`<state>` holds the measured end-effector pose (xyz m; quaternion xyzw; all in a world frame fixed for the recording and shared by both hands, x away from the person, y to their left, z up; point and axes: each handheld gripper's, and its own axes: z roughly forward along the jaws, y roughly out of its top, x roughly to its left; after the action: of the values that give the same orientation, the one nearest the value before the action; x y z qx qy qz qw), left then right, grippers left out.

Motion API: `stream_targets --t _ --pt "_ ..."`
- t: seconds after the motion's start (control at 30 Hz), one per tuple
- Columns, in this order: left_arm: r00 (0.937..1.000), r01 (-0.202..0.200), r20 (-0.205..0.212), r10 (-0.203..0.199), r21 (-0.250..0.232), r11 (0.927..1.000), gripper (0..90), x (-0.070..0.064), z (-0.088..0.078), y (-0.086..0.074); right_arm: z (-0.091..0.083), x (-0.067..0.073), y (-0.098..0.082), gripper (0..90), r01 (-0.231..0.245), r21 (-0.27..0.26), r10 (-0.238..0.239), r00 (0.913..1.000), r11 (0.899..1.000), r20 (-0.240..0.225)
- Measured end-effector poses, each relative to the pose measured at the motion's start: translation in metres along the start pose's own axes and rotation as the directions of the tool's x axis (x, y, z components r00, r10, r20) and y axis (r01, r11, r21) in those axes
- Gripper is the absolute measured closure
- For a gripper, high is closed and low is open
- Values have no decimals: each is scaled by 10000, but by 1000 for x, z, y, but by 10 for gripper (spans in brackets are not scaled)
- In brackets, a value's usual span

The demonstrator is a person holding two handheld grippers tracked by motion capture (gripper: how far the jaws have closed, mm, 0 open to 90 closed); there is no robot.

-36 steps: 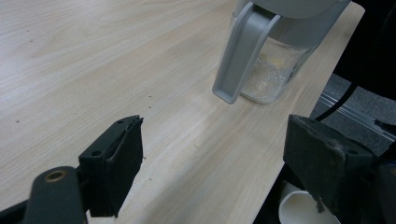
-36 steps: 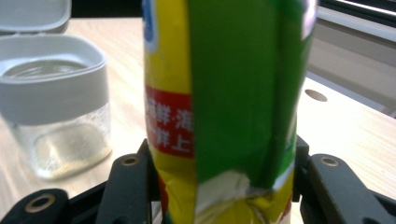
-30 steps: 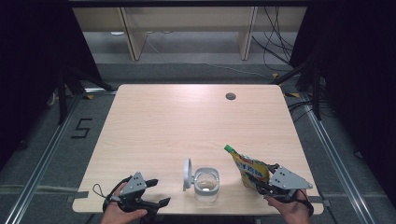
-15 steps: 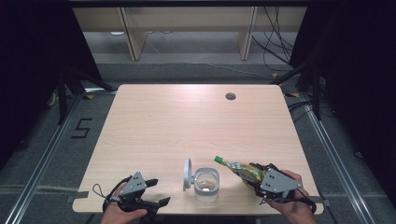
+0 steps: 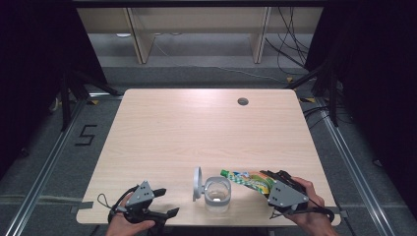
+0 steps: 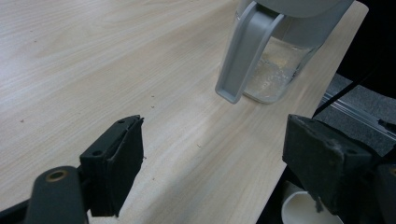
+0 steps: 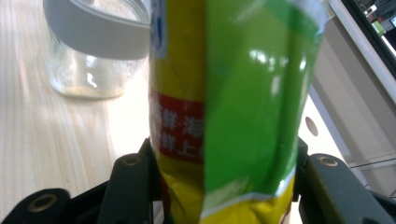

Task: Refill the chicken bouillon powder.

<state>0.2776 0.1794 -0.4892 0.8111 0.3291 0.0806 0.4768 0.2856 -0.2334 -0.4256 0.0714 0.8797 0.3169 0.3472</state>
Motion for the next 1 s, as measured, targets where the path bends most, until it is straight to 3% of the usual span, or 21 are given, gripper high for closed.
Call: stream_targets --t 0.2,0.23,0.27,0.37,0.43,0.5,0.6,0.7,0.8,0.83,0.87,0.9,0.93,0.97,1.0 --pt "10000 -36 -17 36 -1 10000 198 0 0 0 -1 -1 5 532 605 179 -606 9981 9980 85" --pt "10000 -4 -20 4 -9 10000 198 0 0 0 -2 0 6 532 461 286 -466 9988 9985 172" --pt "10000 -32 -19 32 -18 10000 198 0 0 0 -1 -1 7 533 828 237 -832 9964 9963 187" --pt "10000 54 11 -54 -161 9999 198 0 1 0 -3 -3 10 532 1279 405 -1294 9909 9910 363" --pt "10000 -28 -34 28 -81 10000 197 1 0 0 -5 -2 13 533 1324 611 -1355 9895 9893 506" --pt "10000 -73 -57 73 -4 10000 197 1 0 0 -5 -5 16 533 2240 697 -2282 9717 9721 611" --pt "10000 -24 -31 23 -96 10000 197 1 0 0 -6 -6 19 533 2570 761 -2619 9630 9634 634" --pt "10000 -21 -28 21 -92 10000 197 1 0 0 -6 -4 22 533 3061 987 -3134 9471 9469 697" --pt "10000 42 6 -42 -162 9999 197 0 0 0 -6 -3 24 534 3303 1026 -3380 9385 9383 699" --pt "10000 39 4 -39 -156 9999 197 0 0 0 -6 -1 24 534 3084 1086 -3167 9460 9450 693" --pt "10000 46 3 -46 -154 9999 197 0 1 0 -7 -1 24 534 3253 1117 -3341 9398 9390 716" --pt "10000 -68 -38 68 -72 10000 197 1 0 0 -6 -2 26 534 3592 1120 -3681 9269 9265 725" --pt "10000 -44 -36 44 7 10000 197 0 0 0 -7 1 26 534 3380 1285 -3491 9340 9323 756" --pt "10000 -30 -35 30 -26 10000 197 0 0 0 -7 -2 28 534 4028 1282 -4137 9074 9063 738" --pt "10000 -24 -33 24 -29 10000 197 0 0 0 -6 -2 29 534 4139 1281 -4245 9027 9013 704"
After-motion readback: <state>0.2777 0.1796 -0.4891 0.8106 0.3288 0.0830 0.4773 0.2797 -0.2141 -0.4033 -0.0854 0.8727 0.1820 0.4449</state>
